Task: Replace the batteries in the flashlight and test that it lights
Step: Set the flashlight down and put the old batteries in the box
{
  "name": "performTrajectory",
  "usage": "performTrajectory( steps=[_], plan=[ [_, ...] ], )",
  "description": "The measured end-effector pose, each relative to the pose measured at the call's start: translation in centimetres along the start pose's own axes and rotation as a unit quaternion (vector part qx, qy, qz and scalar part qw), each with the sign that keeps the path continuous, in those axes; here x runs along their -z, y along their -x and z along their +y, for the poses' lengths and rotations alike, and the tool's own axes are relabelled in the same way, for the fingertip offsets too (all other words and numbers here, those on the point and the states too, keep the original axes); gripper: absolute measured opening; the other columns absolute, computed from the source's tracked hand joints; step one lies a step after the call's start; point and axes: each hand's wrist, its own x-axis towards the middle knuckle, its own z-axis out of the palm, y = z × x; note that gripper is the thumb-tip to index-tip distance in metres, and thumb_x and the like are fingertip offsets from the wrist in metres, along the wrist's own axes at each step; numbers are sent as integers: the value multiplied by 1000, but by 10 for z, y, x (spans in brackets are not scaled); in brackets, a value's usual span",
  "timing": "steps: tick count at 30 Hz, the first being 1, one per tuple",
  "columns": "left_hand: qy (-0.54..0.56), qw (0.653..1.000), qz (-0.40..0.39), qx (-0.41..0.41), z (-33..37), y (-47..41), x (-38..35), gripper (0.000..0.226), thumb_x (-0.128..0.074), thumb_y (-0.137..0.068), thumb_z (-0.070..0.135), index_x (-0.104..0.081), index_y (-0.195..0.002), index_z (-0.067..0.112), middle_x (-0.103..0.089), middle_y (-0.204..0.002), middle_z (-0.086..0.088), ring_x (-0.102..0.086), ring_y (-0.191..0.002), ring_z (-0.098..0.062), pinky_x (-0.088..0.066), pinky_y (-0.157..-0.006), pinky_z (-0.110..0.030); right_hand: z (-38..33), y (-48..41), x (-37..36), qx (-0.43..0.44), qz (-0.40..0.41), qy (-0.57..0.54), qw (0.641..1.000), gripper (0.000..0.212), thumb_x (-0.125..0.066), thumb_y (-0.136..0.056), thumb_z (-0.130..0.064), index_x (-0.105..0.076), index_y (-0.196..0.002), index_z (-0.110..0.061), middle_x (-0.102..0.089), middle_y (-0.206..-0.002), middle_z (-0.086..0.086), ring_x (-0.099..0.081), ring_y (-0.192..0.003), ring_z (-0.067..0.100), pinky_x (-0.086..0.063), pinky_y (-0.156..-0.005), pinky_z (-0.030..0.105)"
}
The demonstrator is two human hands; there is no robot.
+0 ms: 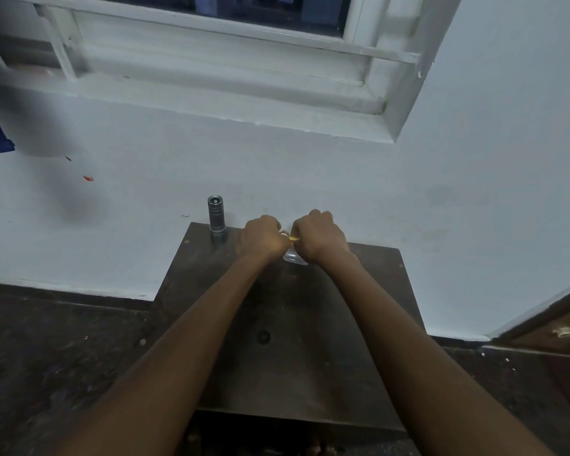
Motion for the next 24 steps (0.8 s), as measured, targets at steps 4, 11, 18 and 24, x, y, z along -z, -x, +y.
performTrajectory(
  steps=[4, 11, 18, 24],
  plan=[
    [12, 1000, -18, -4, -2, 4, -1, 23, -56, -82, 14, -75, -96, 13, -73, -97, -11, -65, -96, -30, -44, -67, -30, 6, -7, -8, 8, -8, 19, 1000, 24, -61, -90, -15, -66, -113, -15, -52, -116, 11, -46, -116, 32, -43, -80, 35],
    [30, 999, -20, -6, -4, 5, -6, 17, -57, -81, 13, -74, -84, 9, -72, -84, -14, -65, -84, -30, -42, -61, -29, 10, -12, -12, 36, 42, 80, 995, 16, -62, -89, -15, -70, -102, -12, -57, -105, 9, -49, -105, 30, -38, -73, 33],
    [22, 1000, -17, -15, -3, 6, -7, 13, -58, -82, 13, -70, -78, 9, -71, -86, -17, -65, -86, -32, -39, -60, -29, 11, -14, -15, 43, 63, 94, 993, 16, -63, -89, -19, -68, -101, -9, -58, -107, 11, -49, -108, 31, -34, -73, 34],
    [-16, 1000, -5, 6, -2, 10, -2, 22, -56, -91, 25, -70, -99, 10, -69, -96, -9, -62, -89, -26, -39, -64, -28, 20, -6, -7, 20, 60, 48, 997, 18, -61, -91, -21, -68, -105, -12, -60, -110, 9, -50, -108, 30, -44, -82, 37]
  ],
)
